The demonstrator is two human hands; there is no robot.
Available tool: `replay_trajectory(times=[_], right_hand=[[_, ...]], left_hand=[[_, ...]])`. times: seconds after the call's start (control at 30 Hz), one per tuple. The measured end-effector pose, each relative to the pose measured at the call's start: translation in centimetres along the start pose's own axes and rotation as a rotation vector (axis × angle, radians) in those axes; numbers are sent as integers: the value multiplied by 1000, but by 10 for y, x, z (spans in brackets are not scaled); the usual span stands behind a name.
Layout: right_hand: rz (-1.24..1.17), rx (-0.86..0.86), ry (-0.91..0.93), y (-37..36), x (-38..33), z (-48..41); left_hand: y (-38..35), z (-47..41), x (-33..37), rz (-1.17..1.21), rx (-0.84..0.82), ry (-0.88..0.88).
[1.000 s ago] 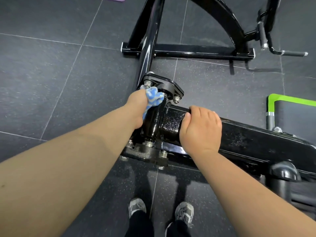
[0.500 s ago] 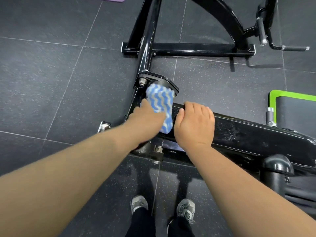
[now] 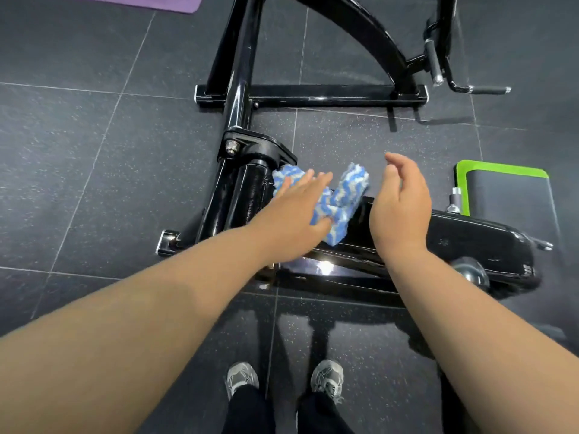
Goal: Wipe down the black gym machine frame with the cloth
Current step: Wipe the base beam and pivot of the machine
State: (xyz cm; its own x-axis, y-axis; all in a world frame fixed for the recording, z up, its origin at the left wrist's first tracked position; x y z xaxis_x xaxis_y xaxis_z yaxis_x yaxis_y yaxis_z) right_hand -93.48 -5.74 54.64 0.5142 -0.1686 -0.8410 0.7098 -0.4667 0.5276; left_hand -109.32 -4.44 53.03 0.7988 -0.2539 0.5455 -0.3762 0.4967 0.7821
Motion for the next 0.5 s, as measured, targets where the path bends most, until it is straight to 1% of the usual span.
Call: replay_trajectory(times=[0.03,0.07,0.1,0.13,0.17,0.23,0.27,0.33,0.37,0.4,0.43,0.5], right_hand=[[18,-67,86,-9,-13,6],[69,-174,192,-27,-26,15],[154,-301,303,-53,-40,27],[254,-404,396,-81,-51,41],[343,-469,451,-105,-57,52],[410,-503,503,-127,-67,65],[403,-512,547,-128,-69,68],[406,-553,651,-113,-58,71],[414,-562,671,-99,-48,68],[436,-564,636,-87,-36,61],[473,-542,551,-76,-25,48],[536,-392,339,-72,-17,18]], left_hand=[[18,8,-7,107,48,-8],[40,17,-17,160,156,-1],[62,25,-31,174,282,36],[77,32,-49,162,374,121],[81,33,-68,160,403,237],[70,29,-94,198,348,427],[64,25,-98,206,334,465],[59,22,-100,201,390,498],[59,24,-101,208,438,503],[58,27,-102,219,473,497],[57,29,-102,225,495,483],[55,32,-104,215,521,471]])
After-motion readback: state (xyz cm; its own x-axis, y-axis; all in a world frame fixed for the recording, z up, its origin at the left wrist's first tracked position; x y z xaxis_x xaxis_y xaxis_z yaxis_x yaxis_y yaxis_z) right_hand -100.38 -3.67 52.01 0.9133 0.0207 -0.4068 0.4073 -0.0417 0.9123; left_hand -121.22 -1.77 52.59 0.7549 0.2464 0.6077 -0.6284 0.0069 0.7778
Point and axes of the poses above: each hand's wrist, its own z-axis away from the middle knuckle, its own y-axis out of the back of the hand, x = y × z, the point moved 10 cm from there along -z, towards the middle knuckle, and after that the axes turned 5 degrees about y, right-handed, at the moved point
